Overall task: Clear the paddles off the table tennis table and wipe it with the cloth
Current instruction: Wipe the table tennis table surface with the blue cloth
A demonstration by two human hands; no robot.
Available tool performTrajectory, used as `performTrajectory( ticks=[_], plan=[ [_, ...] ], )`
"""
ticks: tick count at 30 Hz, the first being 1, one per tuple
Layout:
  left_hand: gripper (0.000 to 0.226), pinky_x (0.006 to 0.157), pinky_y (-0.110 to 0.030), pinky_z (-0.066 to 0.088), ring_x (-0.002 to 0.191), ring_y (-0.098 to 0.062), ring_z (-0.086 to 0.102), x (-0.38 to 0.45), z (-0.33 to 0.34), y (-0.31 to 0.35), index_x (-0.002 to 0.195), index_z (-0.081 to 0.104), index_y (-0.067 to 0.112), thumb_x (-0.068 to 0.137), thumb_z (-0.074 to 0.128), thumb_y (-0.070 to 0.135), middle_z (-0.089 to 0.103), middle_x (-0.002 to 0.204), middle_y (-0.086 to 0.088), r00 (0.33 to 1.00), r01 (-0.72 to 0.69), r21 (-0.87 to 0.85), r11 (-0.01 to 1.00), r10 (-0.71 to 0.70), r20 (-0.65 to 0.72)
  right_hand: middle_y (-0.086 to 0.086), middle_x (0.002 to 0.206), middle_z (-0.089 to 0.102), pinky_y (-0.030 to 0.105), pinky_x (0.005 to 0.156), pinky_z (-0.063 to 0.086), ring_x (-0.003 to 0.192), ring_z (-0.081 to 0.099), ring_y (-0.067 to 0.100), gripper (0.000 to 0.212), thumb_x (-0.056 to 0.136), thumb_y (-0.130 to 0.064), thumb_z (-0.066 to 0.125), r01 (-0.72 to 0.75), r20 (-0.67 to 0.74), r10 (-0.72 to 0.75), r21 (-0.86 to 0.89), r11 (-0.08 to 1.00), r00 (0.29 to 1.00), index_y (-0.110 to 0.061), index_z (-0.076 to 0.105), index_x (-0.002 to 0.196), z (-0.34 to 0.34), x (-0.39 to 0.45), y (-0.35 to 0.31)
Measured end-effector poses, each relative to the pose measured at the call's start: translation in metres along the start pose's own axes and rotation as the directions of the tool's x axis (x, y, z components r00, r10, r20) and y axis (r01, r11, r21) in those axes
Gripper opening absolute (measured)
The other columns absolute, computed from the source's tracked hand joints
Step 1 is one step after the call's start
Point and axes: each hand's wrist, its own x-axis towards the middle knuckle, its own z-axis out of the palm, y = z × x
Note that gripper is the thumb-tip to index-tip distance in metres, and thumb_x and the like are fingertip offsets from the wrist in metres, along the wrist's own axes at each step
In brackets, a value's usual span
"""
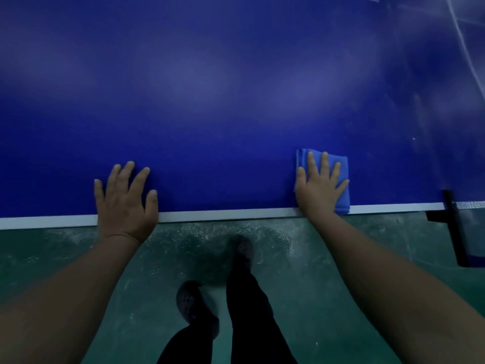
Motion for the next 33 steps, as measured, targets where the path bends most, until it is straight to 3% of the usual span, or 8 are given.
performTrajectory(
  ticks=[3, 5, 8, 12, 18, 23, 29, 33],
  plan=[
    [0.065, 0.121, -0.057, -0.002, 0.151, -0.031, 0.015, 0.005, -0.002, 0.022, 0.147, 0.047, 0.016, 0.091, 0.032, 0.047, 0.031, 0.16, -0.011, 1.0, 0.011, -0.041, 0.999, -0.012, -0.023, -0.008, 0.169, 0.003, 0.064, 0.119, -0.006, 0.155, -0.004, 0.029, 0.06, 0.099, -0.058, 0.024, 0.138, -0.009, -0.138, -0.02, 0.99, 0.99, -0.046, 0.013, 0.157, 0.006, -0.01, -0.027],
    [0.064, 0.121, -0.058, 0.002, 0.15, -0.033, 0.02, 0.016, 0.001, 0.054, 0.145, 0.049, 0.013, 0.091, 0.034, 0.044, 0.034, 0.159, -0.013, 0.996, -0.089, -0.04, 0.995, 0.088, -0.019, -0.008, 0.169, 0.006, 0.061, 0.118, -0.009, 0.155, -0.002, 0.029, 0.061, 0.097, -0.06, 0.021, 0.283, 0.013, -0.283, -0.049, 0.958, 0.959, -0.046, 0.017, 0.156, 0.01, -0.014, -0.045],
    [0.065, 0.122, -0.058, 0.007, 0.15, -0.033, 0.025, 0.049, 0.012, 0.114, 0.144, 0.051, 0.01, 0.091, 0.031, 0.042, 0.036, 0.158, -0.014, 0.977, -0.211, -0.07, 0.975, 0.213, 0.016, -0.009, 0.169, 0.003, 0.058, 0.117, -0.015, 0.154, -0.007, 0.028, 0.062, 0.096, -0.062, 0.017, 0.322, 0.034, -0.321, -0.029, 0.946, 0.946, -0.048, 0.013, 0.156, 0.01, 0.013, -0.065],
    [0.06, 0.124, -0.052, 0.005, 0.151, -0.032, 0.021, 0.116, 0.029, 0.186, 0.146, 0.048, 0.008, 0.092, 0.037, 0.034, 0.032, 0.16, -0.014, 0.987, -0.157, -0.131, 0.979, 0.158, -0.001, -0.009, 0.169, -0.001, 0.058, 0.116, -0.019, 0.154, -0.012, 0.027, 0.06, 0.098, -0.06, 0.015, 0.397, 0.015, -0.397, -0.005, 0.918, 0.918, -0.048, 0.007, 0.156, -0.007, 0.096, -0.091],
    [0.063, 0.125, -0.042, -0.004, 0.154, -0.025, 0.009, 0.229, 0.053, 0.261, 0.152, 0.038, 0.011, 0.094, 0.032, 0.036, 0.023, 0.164, -0.009, 0.994, -0.107, -0.124, 0.986, 0.103, -0.041, -0.008, 0.169, -0.002, 0.06, 0.117, -0.014, 0.154, -0.011, 0.028, 0.058, 0.101, -0.057, 0.016, 0.394, -0.023, -0.394, -0.015, 0.919, 0.919, -0.046, 0.007, 0.157, -0.048, 0.268, -0.108],
    [0.06, 0.124, -0.044, -0.007, 0.155, -0.021, -0.001, 0.308, 0.068, 0.302, 0.158, 0.026, 0.015, 0.102, 0.037, 0.034, 0.012, 0.167, -0.005, 0.998, -0.051, -0.044, 0.998, 0.05, -0.023, -0.008, 0.169, 0.001, 0.061, 0.118, -0.012, 0.154, -0.009, 0.029, 0.059, 0.099, -0.057, 0.015, 0.433, -0.049, -0.433, -0.029, 0.901, 0.9, -0.046, 0.01, 0.157, -0.07, 0.372, -0.126],
    [0.065, 0.123, -0.048, -0.01, 0.155, -0.019, -0.008, 0.325, 0.074, 0.308, 0.158, 0.021, 0.025, 0.098, 0.015, 0.048, 0.008, 0.168, -0.002, 0.999, -0.05, 0.052, 0.997, 0.05, 0.007, -0.009, 0.169, -0.001, 0.062, 0.118, -0.01, 0.154, -0.009, 0.028, 0.058, 0.101, -0.057, 0.017, 0.476, 0.003, -0.477, -0.059, 0.877, 0.879, -0.046, 0.009, 0.157, -0.104, 0.503, -0.167],
    [0.067, 0.124, -0.051, -0.004, 0.155, -0.019, -0.006, 0.328, 0.072, 0.309, 0.158, 0.022, 0.026, 0.096, 0.01, 0.049, 0.009, 0.168, -0.001, 0.998, -0.028, 0.076, 0.997, 0.024, 0.057, -0.005, 0.169, -0.002, 0.065, 0.118, -0.009, 0.154, -0.009, 0.031, 0.058, 0.103, -0.053, 0.018, 0.409, 0.007, -0.409, -0.049, 0.911, 0.912, -0.041, 0.008, 0.159, -0.113, 0.518, -0.187]
  ],
)
